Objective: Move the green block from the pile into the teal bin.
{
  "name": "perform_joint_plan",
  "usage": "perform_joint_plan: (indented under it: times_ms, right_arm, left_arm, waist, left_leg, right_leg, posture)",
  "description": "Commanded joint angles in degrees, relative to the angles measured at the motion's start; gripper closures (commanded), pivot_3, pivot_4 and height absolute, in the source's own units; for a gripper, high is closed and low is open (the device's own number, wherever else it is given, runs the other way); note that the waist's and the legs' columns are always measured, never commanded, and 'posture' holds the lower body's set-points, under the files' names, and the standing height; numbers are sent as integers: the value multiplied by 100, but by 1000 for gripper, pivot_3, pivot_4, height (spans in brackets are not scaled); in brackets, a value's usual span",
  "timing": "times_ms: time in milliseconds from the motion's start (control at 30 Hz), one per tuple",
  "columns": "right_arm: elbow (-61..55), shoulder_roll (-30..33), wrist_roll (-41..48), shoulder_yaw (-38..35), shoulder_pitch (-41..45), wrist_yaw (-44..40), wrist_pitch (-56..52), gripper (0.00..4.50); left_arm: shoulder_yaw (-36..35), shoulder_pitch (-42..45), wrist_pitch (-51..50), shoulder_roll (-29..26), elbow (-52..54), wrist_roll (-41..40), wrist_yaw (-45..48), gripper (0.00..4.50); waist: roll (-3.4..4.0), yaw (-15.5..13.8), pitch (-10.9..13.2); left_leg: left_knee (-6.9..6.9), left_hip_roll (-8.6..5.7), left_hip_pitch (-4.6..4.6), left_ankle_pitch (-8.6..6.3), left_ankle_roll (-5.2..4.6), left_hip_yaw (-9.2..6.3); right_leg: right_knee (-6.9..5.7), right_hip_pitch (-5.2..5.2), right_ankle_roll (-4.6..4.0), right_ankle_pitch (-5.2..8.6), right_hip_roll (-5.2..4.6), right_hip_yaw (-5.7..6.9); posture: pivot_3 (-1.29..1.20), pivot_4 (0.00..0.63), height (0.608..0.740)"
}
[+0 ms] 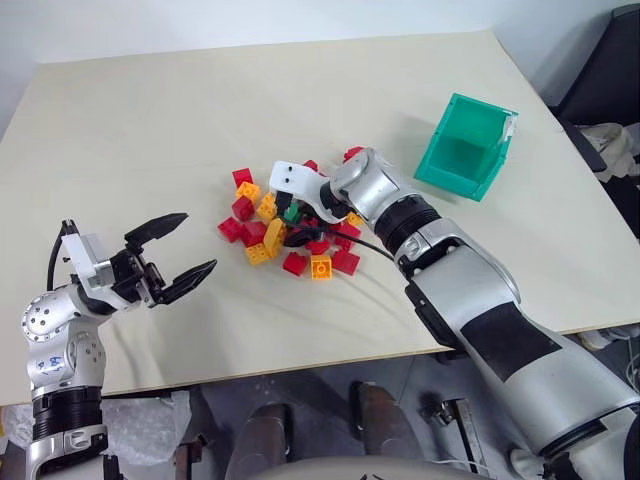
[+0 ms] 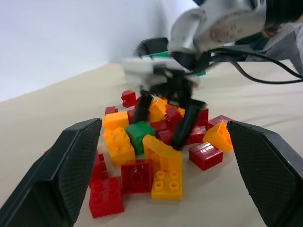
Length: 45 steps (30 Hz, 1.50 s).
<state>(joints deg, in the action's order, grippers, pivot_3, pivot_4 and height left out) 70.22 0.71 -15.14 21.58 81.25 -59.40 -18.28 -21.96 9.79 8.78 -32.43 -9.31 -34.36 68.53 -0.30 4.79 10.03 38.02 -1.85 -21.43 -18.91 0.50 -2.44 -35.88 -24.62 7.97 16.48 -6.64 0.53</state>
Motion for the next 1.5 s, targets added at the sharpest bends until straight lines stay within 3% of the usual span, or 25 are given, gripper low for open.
perform_joint_plan:
  times_ms: [33, 300, 333, 667, 967, 1133, 1300, 1500]
  right_arm:
    - [1, 22, -190, 131, 9, -104, 176, 39]
    - [-99, 61, 43, -205, 62, 103, 307, 2513]
    - [-132, 82, 91, -271, 68, 125, 309, 2610]
    - [-1535, 836, 684, -879, -379, -316, -273, 2610]
    - [-4646, 1841, 1233, -1441, -1910, -57, -1097, 2610]
    - [-5886, 2618, 1355, -1969, -2729, 435, -1295, 2610]
    - [-5723, 3240, 1214, -2338, -2837, 1183, -1440, 2610]
    - [-4030, 3298, 1030, -2249, -2189, 2015, -658, 2610]
  left_arm:
    - [-116, -75, 88, -33, 248, -111, -25, 0]
    - [-132, -151, 102, -20, 339, -121, -72, 0]
    - [-133, -159, 101, -17, 349, -122, -76, 0]
    - [68, -69, 13, 45, 451, -75, -149, 0]
    - [920, 567, -213, 394, 674, 319, -589, 0]
    - [1598, 1373, -336, 787, 440, 1027, -1239, 0]
    - [2132, 2280, -417, 1308, 2, 1731, -1974, 0]
    - [2434, 3175, -423, 1807, -906, 2339, -2673, 0]
  waist:
    - [0, -1, 0]
    - [0, -5, 0]
    - [0, -5, 0]
    - [0, -25, 1]
    - [0, -188, 1]
    - [-1, -338, 1]
    - [-1, -429, 1]
    - [-2, -344, 2]
  left_leg:
    - [0, 0, 0, 0, 0, -1]
    - [1, 0, 0, 0, 0, -4]
    - [1, 0, -1, 0, 0, -4]
    - [-1, 0, -5, -1, -1, -6]
    - [5, -1, -11, -1, -1, -4]
    - [12, -8, -13, 0, -3, 1]
    - [18, -37, -17, 4, -10, 10]
    - [13, -34, -14, 5, -12, 28]
  right_leg:
    - [0, 0, 0, 0, 0, 1]
    - [0, 1, 0, 0, 0, 2]
    - [0, 1, 0, 0, 0, 2]
    - [5, 0, 0, 0, -1, 5]
    - [10, -1, 1, -1, 1, 8]
    - [13, 1, 3, -1, 3, 9]
    - [22, 5, 12, -6, 2, 6]
    - [19, 1, 12, -6, 7, -1]
  posture:
    - [0, 150, 740]
    - [0, 150, 740]
    - [0, 150, 740]
    - [0, 150, 740]
    - [0, 150, 740]
    - [0, 150, 740]
    - [0, 150, 740]
    - [0, 150, 740]
